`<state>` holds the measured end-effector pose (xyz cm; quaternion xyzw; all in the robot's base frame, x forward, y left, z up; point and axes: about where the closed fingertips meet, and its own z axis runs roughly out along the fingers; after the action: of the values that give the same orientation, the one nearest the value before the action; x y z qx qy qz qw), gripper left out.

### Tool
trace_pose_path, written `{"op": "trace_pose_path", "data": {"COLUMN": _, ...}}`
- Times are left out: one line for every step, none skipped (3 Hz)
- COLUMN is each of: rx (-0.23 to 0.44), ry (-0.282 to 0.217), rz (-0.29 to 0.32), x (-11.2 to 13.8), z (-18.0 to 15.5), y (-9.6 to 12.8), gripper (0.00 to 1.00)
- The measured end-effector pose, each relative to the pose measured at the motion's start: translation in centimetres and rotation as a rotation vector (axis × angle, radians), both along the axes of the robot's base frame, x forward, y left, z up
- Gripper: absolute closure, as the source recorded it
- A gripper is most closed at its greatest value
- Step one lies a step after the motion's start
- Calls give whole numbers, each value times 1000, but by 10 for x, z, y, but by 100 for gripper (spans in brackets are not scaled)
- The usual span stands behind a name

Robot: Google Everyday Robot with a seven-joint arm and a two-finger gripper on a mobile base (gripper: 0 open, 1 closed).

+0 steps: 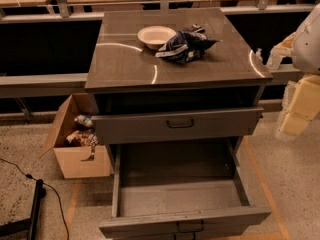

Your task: Place blue chip bag into middle drawer

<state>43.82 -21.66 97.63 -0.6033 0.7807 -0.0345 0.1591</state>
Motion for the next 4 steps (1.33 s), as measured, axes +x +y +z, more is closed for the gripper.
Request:
{"op": "trace_pose_path", "data": {"rx": 0, "ry": 0, "rz": 0, "x": 0, "z": 0, "y": 0, "gripper": 0}}
{"op": "trace_pose_path", "data": {"rx": -6, "ry": -18, "rz": -14, "x": 3, "z": 1, "y": 0, "gripper": 0}}
{"op": "trace_pose_path", "data": {"rx": 49, "ry": -27, "rz": -84, "x": 0, "z": -19, "y": -12, "gripper": 0}}
{"op": "trace_pose_path", "data": {"rx": 191, "ry": -115, "rz": -159, "x": 13, "z": -39, "y": -40, "gripper": 0}}
